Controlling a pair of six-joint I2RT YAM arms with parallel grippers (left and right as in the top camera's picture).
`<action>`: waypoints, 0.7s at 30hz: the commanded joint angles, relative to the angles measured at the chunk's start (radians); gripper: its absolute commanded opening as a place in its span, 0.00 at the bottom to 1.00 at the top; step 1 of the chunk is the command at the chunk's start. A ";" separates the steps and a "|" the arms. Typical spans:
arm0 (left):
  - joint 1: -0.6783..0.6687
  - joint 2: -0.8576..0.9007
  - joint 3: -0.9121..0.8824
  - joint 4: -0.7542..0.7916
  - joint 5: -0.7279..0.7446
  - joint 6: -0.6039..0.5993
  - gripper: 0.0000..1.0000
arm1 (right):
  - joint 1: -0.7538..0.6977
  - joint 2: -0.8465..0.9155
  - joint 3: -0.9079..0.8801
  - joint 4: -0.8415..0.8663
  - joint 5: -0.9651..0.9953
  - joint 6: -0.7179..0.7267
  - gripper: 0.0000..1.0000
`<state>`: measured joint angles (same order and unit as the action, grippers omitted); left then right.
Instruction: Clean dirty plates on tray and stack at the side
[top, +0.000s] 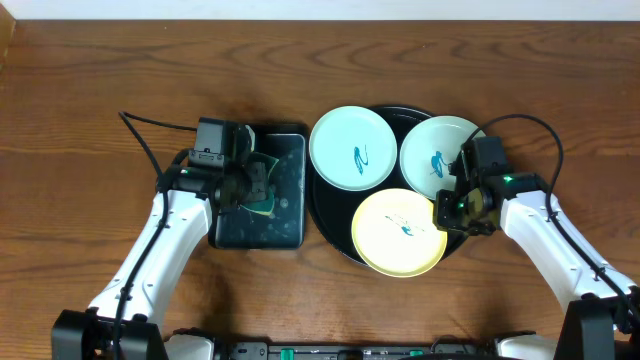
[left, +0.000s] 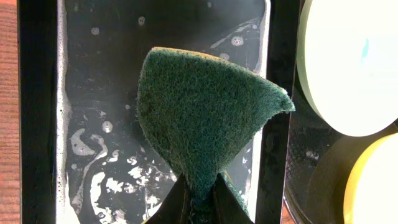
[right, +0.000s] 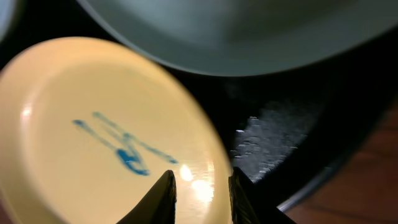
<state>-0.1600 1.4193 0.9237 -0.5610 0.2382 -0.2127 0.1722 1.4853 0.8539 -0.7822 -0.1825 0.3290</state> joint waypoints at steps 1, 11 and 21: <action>0.002 -0.007 0.013 0.000 0.016 0.008 0.08 | 0.004 -0.017 0.014 -0.010 0.074 -0.008 0.27; 0.002 -0.007 0.013 0.000 0.016 0.008 0.08 | 0.006 -0.008 -0.050 0.004 0.052 -0.008 0.22; 0.002 -0.007 0.013 -0.003 0.016 0.008 0.08 | 0.006 -0.008 -0.126 0.076 -0.028 0.066 0.07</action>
<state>-0.1600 1.4193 0.9237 -0.5617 0.2382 -0.2127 0.1722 1.4853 0.7494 -0.7139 -0.1883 0.3473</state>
